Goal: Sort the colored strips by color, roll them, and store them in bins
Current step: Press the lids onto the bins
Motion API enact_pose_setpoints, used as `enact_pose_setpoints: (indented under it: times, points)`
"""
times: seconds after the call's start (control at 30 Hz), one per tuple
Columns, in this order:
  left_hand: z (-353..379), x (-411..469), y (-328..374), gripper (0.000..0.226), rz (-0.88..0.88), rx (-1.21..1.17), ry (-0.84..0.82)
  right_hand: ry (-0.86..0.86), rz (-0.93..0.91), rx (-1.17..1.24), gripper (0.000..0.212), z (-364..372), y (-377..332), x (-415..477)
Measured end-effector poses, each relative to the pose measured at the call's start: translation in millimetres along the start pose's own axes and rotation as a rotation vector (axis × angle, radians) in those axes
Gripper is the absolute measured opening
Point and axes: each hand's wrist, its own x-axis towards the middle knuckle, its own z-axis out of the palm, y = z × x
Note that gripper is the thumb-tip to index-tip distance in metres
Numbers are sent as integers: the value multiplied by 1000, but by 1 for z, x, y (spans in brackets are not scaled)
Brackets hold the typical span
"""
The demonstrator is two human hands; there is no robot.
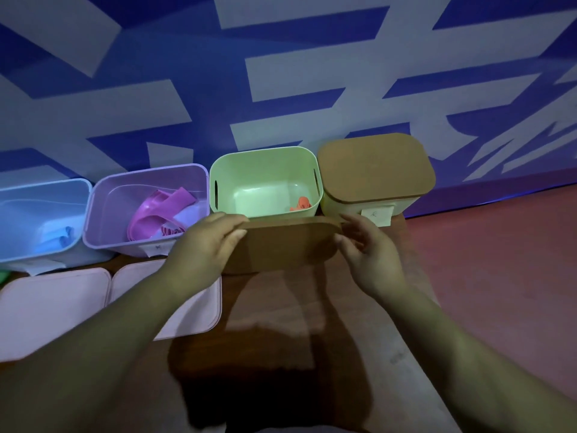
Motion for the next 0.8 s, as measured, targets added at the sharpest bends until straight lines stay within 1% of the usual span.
enact_pose_setpoints:
  times: [0.1, 0.2, 0.27, 0.33, 0.4, 0.47, 0.57, 0.67, 0.8]
  points:
    - [-12, 25, -2, 17, -69, -119, -4, 0, 23, 116, 39, -1, -12, 15]
    - [-22, 47, -5, 15, -207, -238, 67, 8, 38, 208, 37, -1, -21, 33]
    - [-27, 62, -9, 14, -269, -250, 117, 9, 84, 314, 36, 6, -27, 45]
    - [-28, 75, -14, 16, -314, -239, 149, 68, 134, 401, 33, 16, -33, 58]
    - [-25, 82, -18, 29, -319, -206, 124, 168, 190, 463, 29, 23, -40, 72]
    - [-18, 85, -24, 52, -264, -151, 30, 244, 243, 509, 27, 28, -44, 87]
    - [-10, 86, -34, 85, -221, -29, -134, 262, 289, 495, 28, 37, -46, 108]
    - [-7, 91, -47, 102, -180, 93, -243, 268, 323, 482, 25, 47, -47, 127]
    - [-3, 100, -63, 115, -137, 210, -382, 294, 364, 449, 22, 57, -45, 148]
